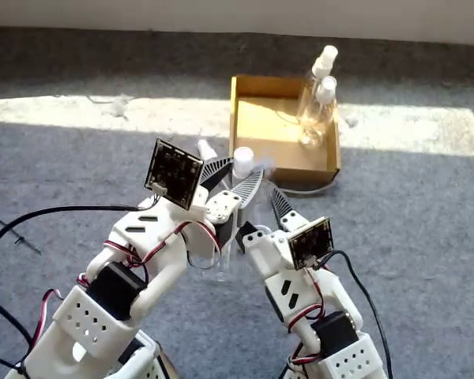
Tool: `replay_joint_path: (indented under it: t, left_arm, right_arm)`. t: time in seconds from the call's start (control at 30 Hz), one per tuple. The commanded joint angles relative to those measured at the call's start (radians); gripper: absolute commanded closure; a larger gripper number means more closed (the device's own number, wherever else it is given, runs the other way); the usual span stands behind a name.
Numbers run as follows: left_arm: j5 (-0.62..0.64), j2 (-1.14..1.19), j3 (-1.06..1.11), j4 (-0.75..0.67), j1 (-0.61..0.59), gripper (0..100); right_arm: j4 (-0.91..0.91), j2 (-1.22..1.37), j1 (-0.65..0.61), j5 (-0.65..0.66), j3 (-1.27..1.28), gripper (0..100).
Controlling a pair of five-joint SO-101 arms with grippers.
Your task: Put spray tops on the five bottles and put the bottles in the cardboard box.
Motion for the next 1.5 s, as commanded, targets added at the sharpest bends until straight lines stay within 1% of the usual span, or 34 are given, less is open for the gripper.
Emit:
replay_joint_path:
  t: [0.0,0.1,0.23,0.37,0.47,0.73,1.47]
  left_arm:
    - [-0.078,-0.019,-0.007,-0.003,0.010,93]
    - [-0.087,-0.025,-0.021,-0.002,0.008,87]
    - [-0.087,-0.025,-0.128,0.003,0.010,87]
    - [-0.092,-0.021,-0.236,0.006,0.010,87]
    - [-0.092,-0.019,-0.294,0.049,0.008,87]
    - [-0.092,-0.019,-0.189,0.061,0.010,87]
    - [-0.094,-0.018,-0.179,0.097,0.002,86]
  right_arm:
    - [-0.002,-0.007,0.030,-0.012,0.101,99.5]
    - [-0.002,-0.007,0.028,-0.009,0.101,99.5]
    - [-0.004,-0.007,-0.005,-0.009,0.105,99.5]
    - [-0.004,-0.007,-0.008,-0.009,0.105,99.5]
    - [-0.004,-0.007,-0.008,-0.009,0.105,99.5]
    - [-0.004,-0.007,-0.005,-0.009,0.105,99.5]
    - [-0.005,-0.007,-0.004,-0.008,0.105,99.5]
